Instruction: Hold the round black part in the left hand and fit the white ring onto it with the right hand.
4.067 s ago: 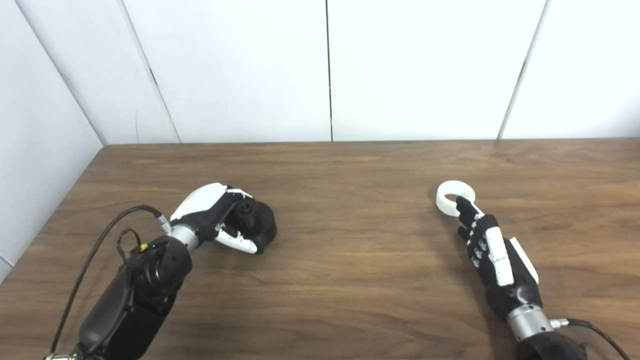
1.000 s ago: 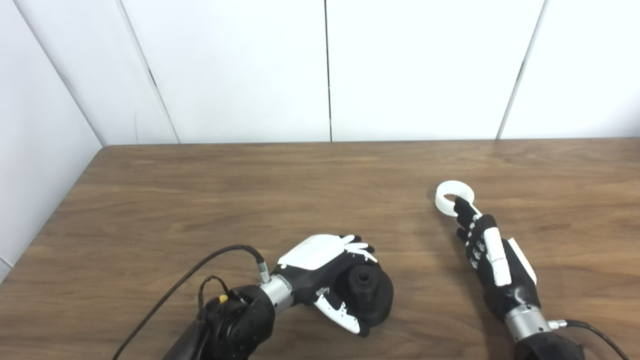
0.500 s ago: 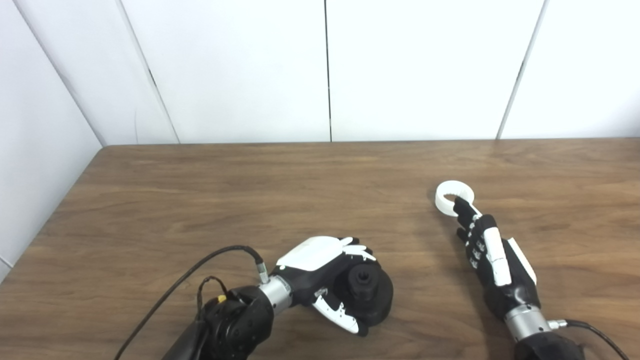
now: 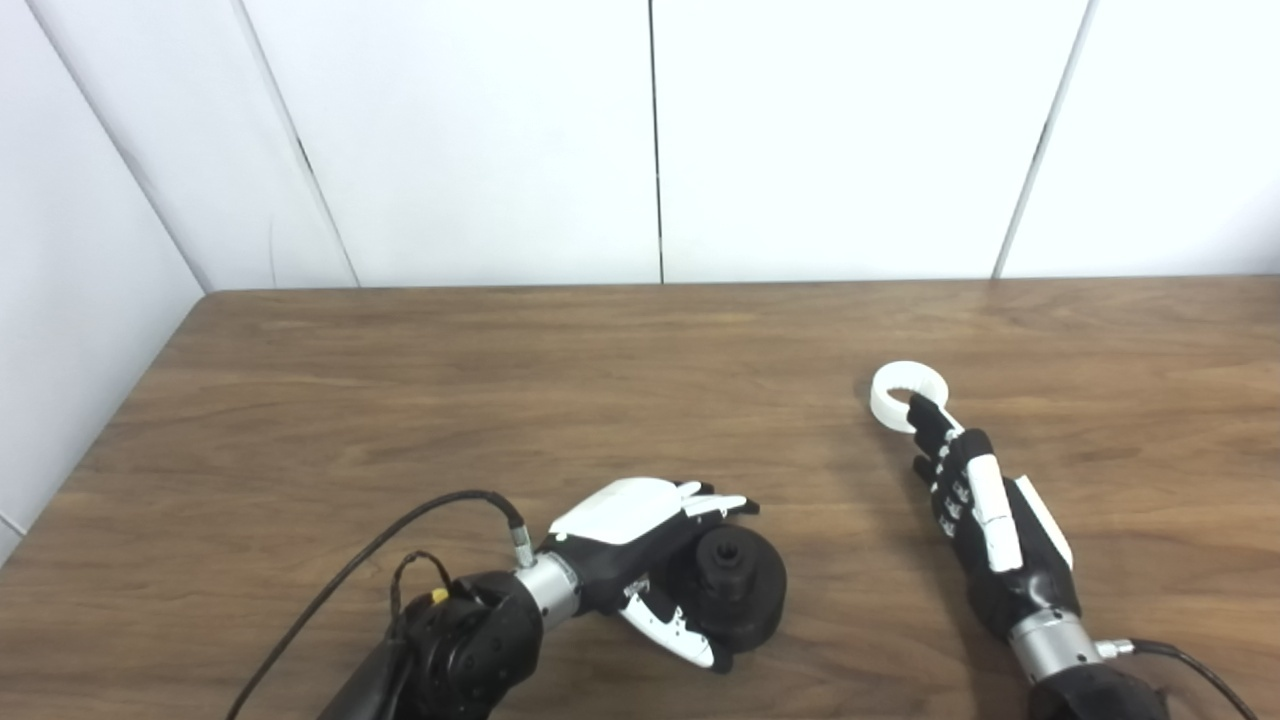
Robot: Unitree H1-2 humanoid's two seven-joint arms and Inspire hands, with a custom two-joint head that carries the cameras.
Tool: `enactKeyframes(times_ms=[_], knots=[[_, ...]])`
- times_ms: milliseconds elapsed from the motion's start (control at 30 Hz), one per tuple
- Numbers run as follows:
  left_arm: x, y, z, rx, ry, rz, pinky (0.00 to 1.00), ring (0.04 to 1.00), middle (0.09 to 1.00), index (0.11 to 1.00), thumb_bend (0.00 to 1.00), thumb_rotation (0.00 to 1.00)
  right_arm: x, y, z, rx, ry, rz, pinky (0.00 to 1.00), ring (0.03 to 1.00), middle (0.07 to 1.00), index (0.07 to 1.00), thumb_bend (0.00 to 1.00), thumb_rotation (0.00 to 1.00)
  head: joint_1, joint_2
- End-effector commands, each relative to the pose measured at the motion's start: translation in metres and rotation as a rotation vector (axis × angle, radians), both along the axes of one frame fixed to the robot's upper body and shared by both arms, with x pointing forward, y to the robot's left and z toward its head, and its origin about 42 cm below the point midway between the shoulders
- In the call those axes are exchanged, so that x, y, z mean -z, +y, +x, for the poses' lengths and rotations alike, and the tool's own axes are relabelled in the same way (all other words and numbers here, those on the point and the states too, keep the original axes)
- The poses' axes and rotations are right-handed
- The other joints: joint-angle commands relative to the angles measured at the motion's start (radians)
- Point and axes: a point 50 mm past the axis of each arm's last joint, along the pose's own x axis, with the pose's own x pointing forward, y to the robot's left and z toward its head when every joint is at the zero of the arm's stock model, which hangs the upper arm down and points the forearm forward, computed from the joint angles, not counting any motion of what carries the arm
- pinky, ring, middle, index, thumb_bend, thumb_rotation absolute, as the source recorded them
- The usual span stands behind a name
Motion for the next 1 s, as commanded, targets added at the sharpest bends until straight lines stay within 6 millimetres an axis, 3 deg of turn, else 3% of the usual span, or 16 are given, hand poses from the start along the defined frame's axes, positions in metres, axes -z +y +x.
enactKeyframes(times_ms=[0,500,967], knots=[[-0.014,0.004,0.008,-0.007,-0.049,0.003,1.0,1.0,0.954,0.949,0.98,0.34,-0.009,0.002,0.003,-0.013,-0.038,0.002,1.0,1.0,0.961,0.932,0.63,1.0,0.001,0.002],[-0.024,0.016,0.016,-0.017,-0.089,0.052,1.0,1.0,0.958,0.902,0.97,0.33,-0.009,0.003,0.002,-0.017,-0.037,0.005,1.0,1.0,0.963,0.929,0.63,1.0,0.006,0.005],[-0.02,0.023,0.019,-0.058,-0.05,0.043,1.0,1.0,0.96,0.763,0.91,0.29,-0.009,0.003,0.001,-0.012,-0.032,0.01,1.0,1.0,0.959,0.932,0.62,1.0,0.007,0.008]])
